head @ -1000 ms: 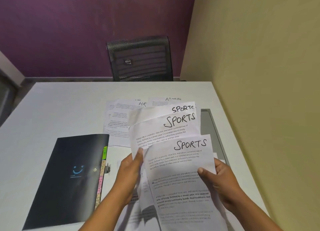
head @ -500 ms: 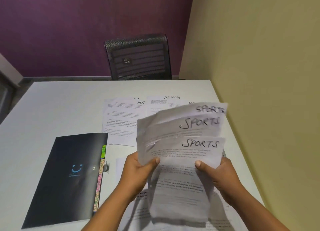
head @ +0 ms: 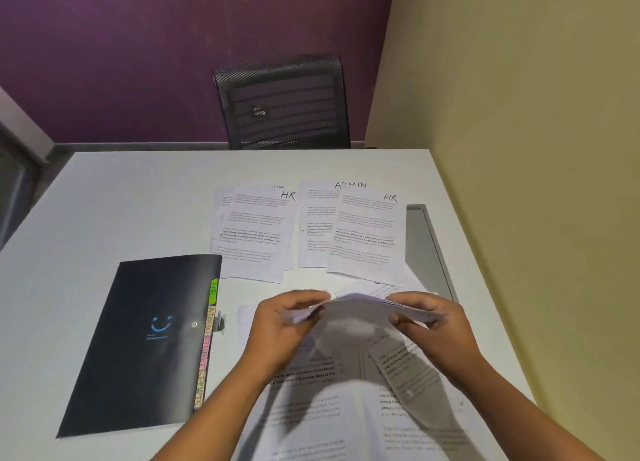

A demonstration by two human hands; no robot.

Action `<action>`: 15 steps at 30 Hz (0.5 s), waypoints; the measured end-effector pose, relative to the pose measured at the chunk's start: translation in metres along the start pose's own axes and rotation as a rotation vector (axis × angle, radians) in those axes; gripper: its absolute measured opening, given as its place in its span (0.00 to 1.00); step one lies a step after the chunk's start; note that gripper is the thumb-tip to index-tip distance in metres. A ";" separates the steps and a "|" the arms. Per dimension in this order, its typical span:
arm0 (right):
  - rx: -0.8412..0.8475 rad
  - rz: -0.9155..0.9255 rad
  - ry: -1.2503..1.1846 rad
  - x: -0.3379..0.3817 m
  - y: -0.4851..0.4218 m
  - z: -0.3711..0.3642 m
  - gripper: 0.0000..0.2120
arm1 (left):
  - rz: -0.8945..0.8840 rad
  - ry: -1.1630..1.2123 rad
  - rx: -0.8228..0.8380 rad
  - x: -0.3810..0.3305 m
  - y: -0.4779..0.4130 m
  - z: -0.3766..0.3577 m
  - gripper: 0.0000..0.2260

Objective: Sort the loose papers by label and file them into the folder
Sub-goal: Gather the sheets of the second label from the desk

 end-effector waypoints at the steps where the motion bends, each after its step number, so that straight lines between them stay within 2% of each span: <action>1: 0.000 -0.010 -0.013 -0.002 0.000 -0.001 0.13 | 0.006 -0.004 -0.010 0.003 0.000 0.000 0.11; 6: 0.004 -0.041 -0.026 -0.010 -0.003 0.004 0.13 | 0.033 0.186 -0.076 -0.007 -0.003 0.001 0.07; 10: 0.082 -0.113 -0.027 -0.017 -0.015 0.002 0.11 | 0.010 0.274 -0.092 -0.018 -0.016 0.006 0.09; 13: 0.104 -0.137 -0.003 -0.020 -0.027 -0.004 0.08 | 0.074 0.302 -0.103 -0.020 -0.035 0.010 0.09; 15: 0.076 -0.146 0.010 -0.022 -0.037 -0.008 0.05 | 0.125 0.237 -0.095 -0.018 -0.058 0.019 0.06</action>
Point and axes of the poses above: each hand's wrist, its own y-axis away from the middle knuckle, its own z-axis out of the back of the hand, x = y × z, the point moved 2 cm from there along -y, towards the middle knuckle
